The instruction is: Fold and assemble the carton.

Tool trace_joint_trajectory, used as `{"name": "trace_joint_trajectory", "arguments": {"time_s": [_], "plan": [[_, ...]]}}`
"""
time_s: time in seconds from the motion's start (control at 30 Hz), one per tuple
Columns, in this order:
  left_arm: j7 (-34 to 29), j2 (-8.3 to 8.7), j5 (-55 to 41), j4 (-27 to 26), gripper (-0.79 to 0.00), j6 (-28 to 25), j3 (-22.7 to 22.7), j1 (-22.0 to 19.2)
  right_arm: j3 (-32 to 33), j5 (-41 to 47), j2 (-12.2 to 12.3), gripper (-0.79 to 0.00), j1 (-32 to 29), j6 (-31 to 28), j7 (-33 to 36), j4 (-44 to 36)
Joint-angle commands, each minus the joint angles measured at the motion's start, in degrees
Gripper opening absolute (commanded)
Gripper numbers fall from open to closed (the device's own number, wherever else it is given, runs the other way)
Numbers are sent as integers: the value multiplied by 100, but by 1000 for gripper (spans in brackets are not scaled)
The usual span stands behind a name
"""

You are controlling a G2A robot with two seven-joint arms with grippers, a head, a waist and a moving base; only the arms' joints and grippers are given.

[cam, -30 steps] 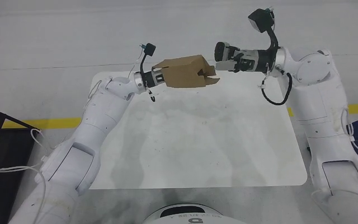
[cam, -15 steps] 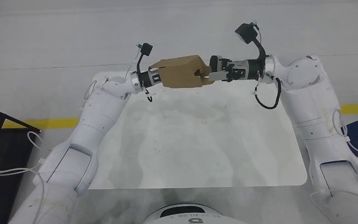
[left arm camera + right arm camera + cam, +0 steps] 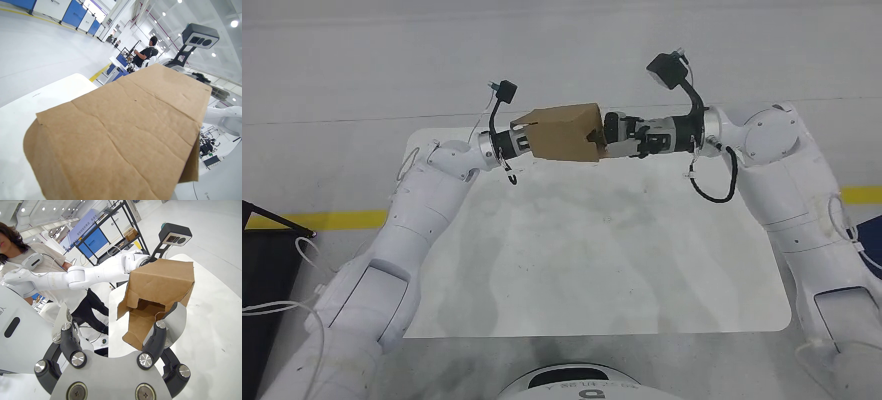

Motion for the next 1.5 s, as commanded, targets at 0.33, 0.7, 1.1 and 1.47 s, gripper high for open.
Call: {"name": "trace_joint_trajectory", "arguments": {"time_s": [0.33, 0.7, 1.1, 1.47], "plan": [[-94, -5, -58, -100, -785, 0, -46, 87, -265, 139, 21, 0, 221, -230, -229, 230], [-290, 15, -472, -327, -785, 0, -34, 141, 709, 50, 320, 0, -34, -696, -701, 484], [-291, 96, -1061, -516, -785, 0, 565, 74, 285, -523, 280, -120, -14, -226, -316, 695], [-291, 134, -1483, -479, -785, 0, 877, -28, 38, -558, 223, -191, 204, -200, -201, 799]]}}
